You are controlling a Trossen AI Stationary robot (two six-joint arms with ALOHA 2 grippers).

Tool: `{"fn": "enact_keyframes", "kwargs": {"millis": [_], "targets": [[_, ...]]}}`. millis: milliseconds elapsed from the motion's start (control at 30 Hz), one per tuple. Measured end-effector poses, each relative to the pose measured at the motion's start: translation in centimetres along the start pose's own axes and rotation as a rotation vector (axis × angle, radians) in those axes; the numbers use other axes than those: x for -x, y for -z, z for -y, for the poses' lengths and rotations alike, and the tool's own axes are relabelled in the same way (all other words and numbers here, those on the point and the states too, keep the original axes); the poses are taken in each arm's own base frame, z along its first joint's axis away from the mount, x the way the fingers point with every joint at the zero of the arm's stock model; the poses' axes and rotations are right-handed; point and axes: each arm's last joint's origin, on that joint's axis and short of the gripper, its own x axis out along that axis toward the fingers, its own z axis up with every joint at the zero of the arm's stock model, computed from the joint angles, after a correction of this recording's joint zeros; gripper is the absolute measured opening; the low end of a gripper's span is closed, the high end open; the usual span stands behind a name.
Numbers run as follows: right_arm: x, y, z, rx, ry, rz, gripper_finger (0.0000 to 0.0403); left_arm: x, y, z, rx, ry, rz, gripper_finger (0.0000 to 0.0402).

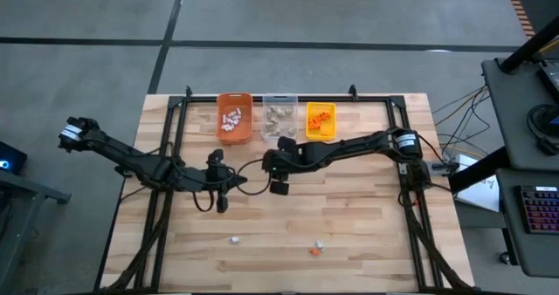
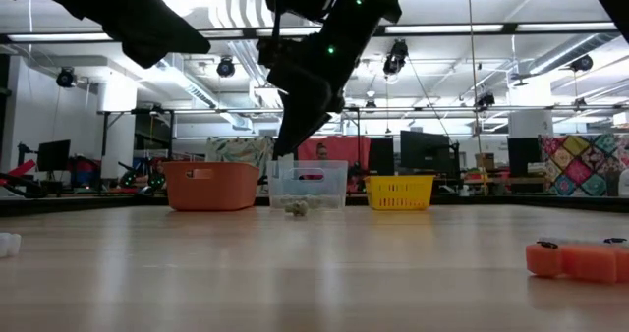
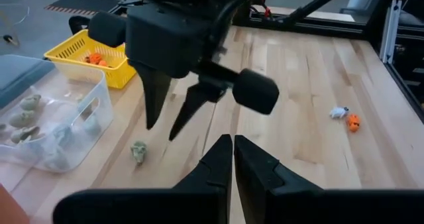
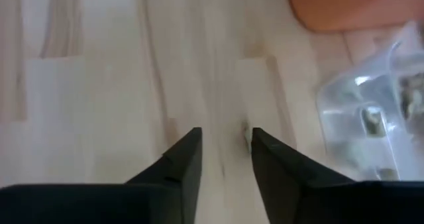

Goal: Sort Halloween decoration
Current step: Put the gray skull toy into the transparent bin

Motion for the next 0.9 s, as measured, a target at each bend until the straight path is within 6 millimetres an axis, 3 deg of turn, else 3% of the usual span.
{"fn": "enact_keyframes", "kwargs": {"millis": [267,433,700,900], "targets": [[-2.1,1.3,-0.3,0.062,0.033,0.107,0.0165,0.0,0.0,0.0,-0.027,-0.001,-0.004,0.0],[-1.6,2.3,-0.2,0.054,0.032,0.104,0.0167,-0.7,0.4,0.3,-0.034,-0.006,-0.02,0.0],[3.0,5.0,0.3,-0.029,0.012,0.178,0.0148,-2.9,0.7,1.3,-0.081,0.003,0.028,0.0],[6.4,7.4,0.3,-0.102,-0.032,0.403,0.0139,-4.8,0.4,1.5,-0.108,-0.011,0.104,0.0]]}}
